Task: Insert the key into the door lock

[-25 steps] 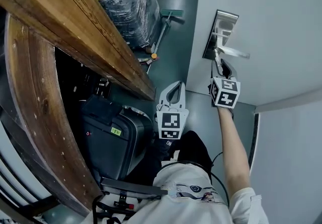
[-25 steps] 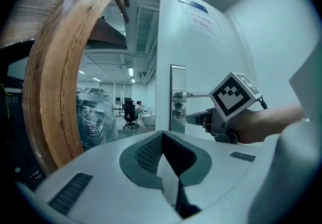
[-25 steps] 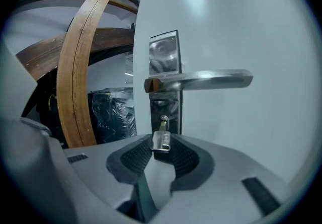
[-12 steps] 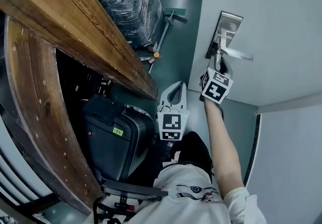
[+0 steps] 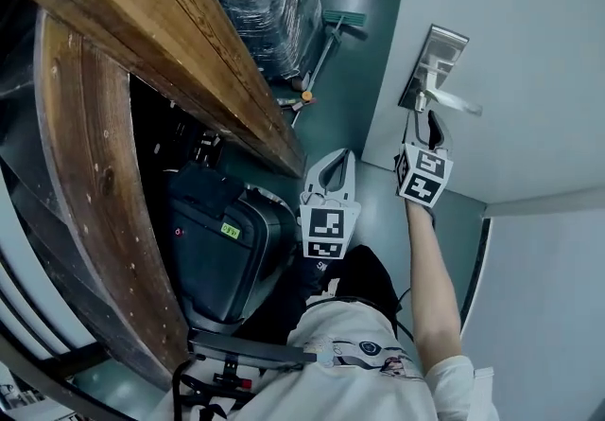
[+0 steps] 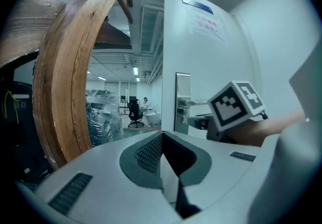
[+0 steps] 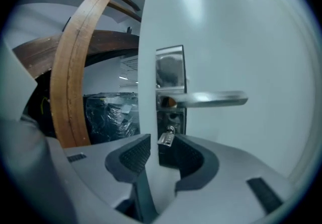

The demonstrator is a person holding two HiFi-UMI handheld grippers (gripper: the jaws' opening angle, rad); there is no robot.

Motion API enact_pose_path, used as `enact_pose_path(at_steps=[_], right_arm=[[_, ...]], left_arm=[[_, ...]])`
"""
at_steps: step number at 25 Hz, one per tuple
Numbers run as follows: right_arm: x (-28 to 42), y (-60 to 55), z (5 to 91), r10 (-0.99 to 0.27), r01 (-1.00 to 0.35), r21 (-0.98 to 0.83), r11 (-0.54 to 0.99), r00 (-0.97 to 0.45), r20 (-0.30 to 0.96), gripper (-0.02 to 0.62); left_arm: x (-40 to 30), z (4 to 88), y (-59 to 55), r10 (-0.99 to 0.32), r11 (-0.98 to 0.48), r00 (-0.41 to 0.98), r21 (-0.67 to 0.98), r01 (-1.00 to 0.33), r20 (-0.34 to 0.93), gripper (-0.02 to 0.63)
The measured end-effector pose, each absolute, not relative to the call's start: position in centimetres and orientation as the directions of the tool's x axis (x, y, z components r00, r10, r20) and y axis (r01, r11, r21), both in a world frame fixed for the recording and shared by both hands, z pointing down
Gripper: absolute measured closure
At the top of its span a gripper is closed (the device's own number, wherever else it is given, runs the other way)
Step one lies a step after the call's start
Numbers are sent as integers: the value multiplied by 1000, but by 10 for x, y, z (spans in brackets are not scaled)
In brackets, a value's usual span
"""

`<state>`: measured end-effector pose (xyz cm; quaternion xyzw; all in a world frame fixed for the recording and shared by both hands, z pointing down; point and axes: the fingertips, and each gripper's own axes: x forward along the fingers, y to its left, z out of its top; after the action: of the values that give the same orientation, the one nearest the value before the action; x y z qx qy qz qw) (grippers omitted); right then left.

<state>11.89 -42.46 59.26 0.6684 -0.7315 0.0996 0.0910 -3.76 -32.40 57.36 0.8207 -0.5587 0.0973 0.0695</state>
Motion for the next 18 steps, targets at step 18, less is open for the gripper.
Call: enact_pose_path(at_steps=[18], right_arm=[[117, -238, 362, -975, -978, 21, 207, -204, 92, 586]], left_arm=[[-15, 366, -287, -897, -438, 437, 4, -899, 63, 601]])
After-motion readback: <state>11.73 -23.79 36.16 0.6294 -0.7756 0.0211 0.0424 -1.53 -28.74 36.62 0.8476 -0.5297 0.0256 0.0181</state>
